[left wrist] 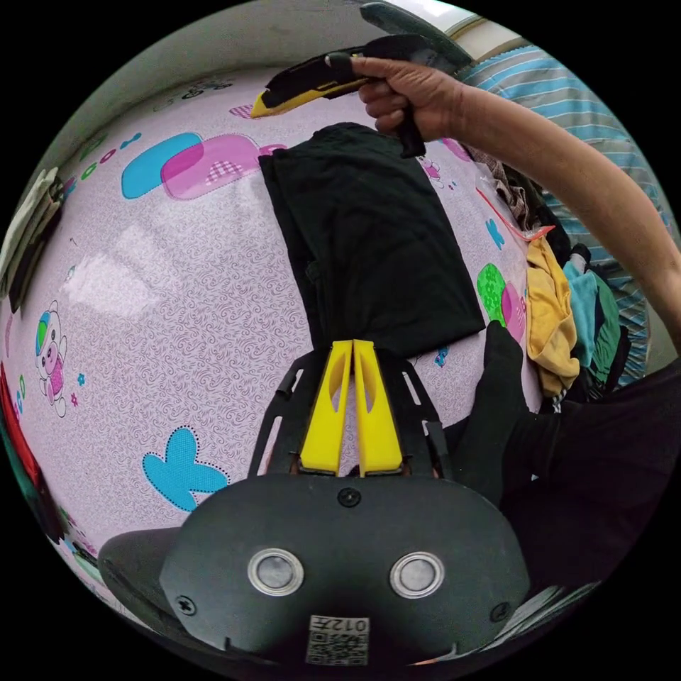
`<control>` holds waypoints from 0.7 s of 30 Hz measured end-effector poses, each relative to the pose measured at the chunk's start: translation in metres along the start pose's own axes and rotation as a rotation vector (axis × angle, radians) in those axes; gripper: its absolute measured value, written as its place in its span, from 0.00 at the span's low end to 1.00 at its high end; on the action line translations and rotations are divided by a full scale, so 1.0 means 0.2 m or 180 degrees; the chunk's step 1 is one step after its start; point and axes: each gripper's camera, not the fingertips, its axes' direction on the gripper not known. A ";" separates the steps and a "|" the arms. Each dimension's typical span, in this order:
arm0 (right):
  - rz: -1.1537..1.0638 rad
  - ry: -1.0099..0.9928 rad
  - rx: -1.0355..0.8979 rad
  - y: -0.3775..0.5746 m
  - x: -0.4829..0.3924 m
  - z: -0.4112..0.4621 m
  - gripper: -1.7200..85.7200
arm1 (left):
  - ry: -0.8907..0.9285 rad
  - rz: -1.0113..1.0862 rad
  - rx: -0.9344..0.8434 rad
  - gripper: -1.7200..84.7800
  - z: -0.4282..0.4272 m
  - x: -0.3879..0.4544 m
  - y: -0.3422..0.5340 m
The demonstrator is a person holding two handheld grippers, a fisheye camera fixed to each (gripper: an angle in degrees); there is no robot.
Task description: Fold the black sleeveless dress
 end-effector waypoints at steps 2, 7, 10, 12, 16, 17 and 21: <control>-0.0093 0.0202 -0.0189 0.03 -0.01 0.01 0.03 | -0.0024 -0.0093 0.0103 0.02 -0.04 -0.02 0.00; -0.0097 0.0272 -0.0408 0.07 0.00 0.08 0.06 | -0.0057 0.0033 0.0296 0.02 -0.11 0.03 0.00; -0.0050 0.0254 -0.0476 0.06 0.00 0.13 0.06 | -0.0177 0.0046 0.0131 0.02 -0.06 0.04 -0.02; -0.0088 0.0297 -0.0541 0.05 -0.02 0.15 0.06 | -0.0261 -0.0113 0.0140 0.03 -0.06 0.02 -0.02; -0.0318 0.0439 -0.0544 0.07 -0.08 0.15 0.02 | -0.0334 -0.0278 0.0267 0.04 -0.09 -0.03 0.00; -0.0329 0.0443 -0.0540 0.08 -0.09 0.15 0.02 | -0.0325 -0.0307 0.0257 0.05 -0.08 -0.04 0.00; -0.0286 0.0390 -0.0352 0.12 -0.10 0.10 0.01 | -0.0166 -0.0353 0.0178 0.05 -0.03 -0.07 -0.03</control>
